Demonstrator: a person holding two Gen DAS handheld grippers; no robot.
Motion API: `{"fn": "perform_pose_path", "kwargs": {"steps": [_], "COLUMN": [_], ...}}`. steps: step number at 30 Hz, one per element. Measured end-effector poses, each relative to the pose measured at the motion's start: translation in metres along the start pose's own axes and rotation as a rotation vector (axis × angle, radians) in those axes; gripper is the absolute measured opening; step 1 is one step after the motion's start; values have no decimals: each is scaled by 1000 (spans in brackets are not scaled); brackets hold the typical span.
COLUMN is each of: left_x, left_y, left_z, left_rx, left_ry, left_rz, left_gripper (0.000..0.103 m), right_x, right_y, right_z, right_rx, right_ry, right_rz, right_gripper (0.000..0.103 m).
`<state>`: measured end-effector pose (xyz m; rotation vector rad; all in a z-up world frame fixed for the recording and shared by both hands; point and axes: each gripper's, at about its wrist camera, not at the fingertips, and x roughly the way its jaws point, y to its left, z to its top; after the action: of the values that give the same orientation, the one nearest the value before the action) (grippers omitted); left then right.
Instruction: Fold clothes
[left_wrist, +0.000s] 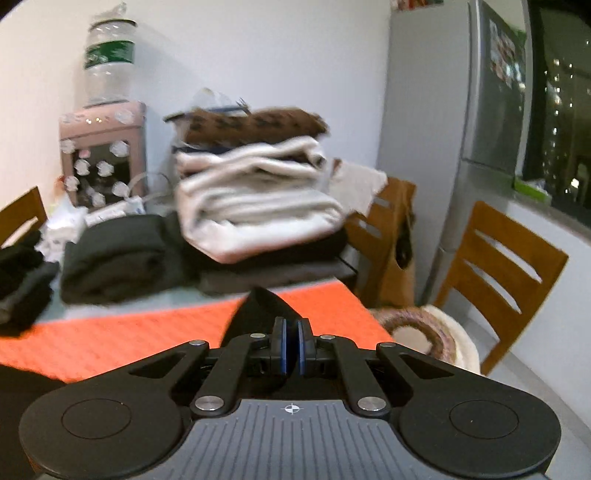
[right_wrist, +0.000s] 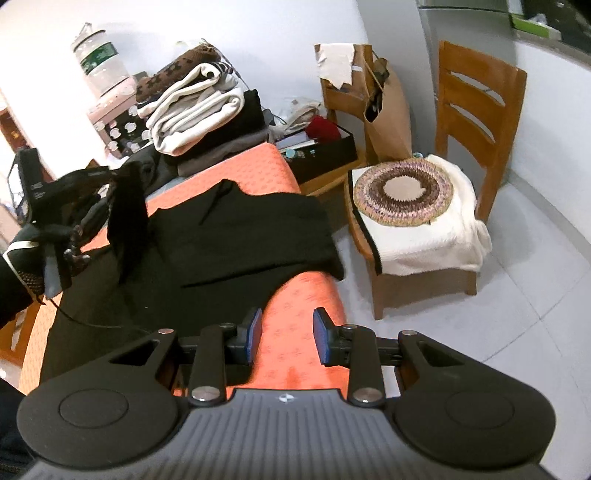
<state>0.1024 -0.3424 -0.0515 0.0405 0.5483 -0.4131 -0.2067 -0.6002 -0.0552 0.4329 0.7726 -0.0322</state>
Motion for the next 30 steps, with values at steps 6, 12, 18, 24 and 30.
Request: {"fn": "perform_pose_path", "kwargs": {"steps": [6,12,18,24,30], "left_x": [1,-39,-88,-121,-128], "left_y": [-48,-55,-28,4,36], "left_z": [-25,-40,-62,-97,-125], "left_rx": [-92,-161,-246,-303,-408], "left_ry": [52,57,107,171,213], "left_rz": [-40,5,98,169,198], "left_gripper": [32,42,45,45,44], "right_x": [-8,-4,21,66,128], "right_y": [-54,-76,-64,-26,12], "right_z": [16,35,59,82,104], "right_rx": [-75,-134,-164,-180,-109], "right_ry": [38,82,117,170,226], "right_rz": [43,107,215,331,394], "right_gripper": [37,37,37,37,37]}}
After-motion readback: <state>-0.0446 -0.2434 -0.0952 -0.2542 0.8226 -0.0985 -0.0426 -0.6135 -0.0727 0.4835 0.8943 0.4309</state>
